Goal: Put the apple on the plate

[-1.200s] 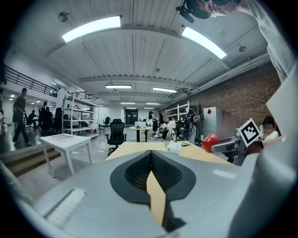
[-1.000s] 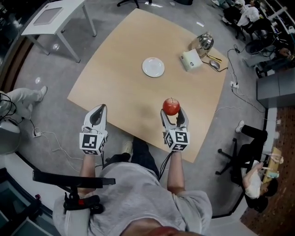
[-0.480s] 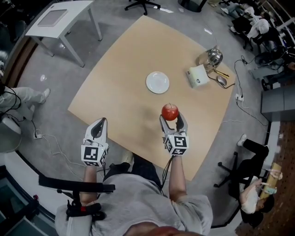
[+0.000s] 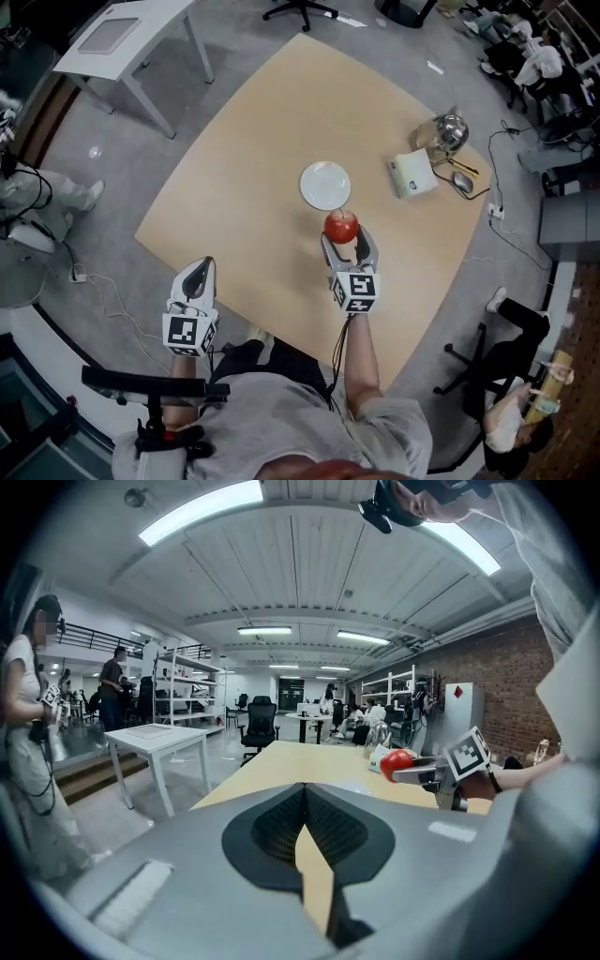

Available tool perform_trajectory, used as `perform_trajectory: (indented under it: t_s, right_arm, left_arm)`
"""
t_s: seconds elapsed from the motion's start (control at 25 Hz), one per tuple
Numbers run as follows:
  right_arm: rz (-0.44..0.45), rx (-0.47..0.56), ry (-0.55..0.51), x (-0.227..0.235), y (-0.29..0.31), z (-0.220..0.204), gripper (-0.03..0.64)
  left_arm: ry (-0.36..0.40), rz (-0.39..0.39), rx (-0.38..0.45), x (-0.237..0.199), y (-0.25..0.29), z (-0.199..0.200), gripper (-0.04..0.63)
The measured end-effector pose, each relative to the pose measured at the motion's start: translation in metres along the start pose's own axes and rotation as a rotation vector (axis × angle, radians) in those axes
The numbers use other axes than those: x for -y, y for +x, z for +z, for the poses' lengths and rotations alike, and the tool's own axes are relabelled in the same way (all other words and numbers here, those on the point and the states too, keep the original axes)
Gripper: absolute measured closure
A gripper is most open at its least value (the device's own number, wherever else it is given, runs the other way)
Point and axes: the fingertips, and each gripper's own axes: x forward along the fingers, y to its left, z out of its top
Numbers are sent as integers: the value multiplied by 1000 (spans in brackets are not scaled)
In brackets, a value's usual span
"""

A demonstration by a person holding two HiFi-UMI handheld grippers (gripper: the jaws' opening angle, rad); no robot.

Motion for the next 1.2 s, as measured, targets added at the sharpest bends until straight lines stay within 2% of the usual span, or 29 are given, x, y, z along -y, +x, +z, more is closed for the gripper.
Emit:
perform_trajectory:
  t_s: [0.32, 0.64, 1.2]
  right_arm:
    - [30, -19, -27, 9, 42, 0, 253]
    - [49, -71, -45, 30, 95, -28, 253]
    - [62, -171, -70, 36, 136, -47, 253]
  left_arm:
    - [-2, 11, -37, -1, 2, 2, 577]
    - [-13, 31, -67, -3, 24, -15, 577]
    - [-33, 34, -75, 3, 25, -18, 577]
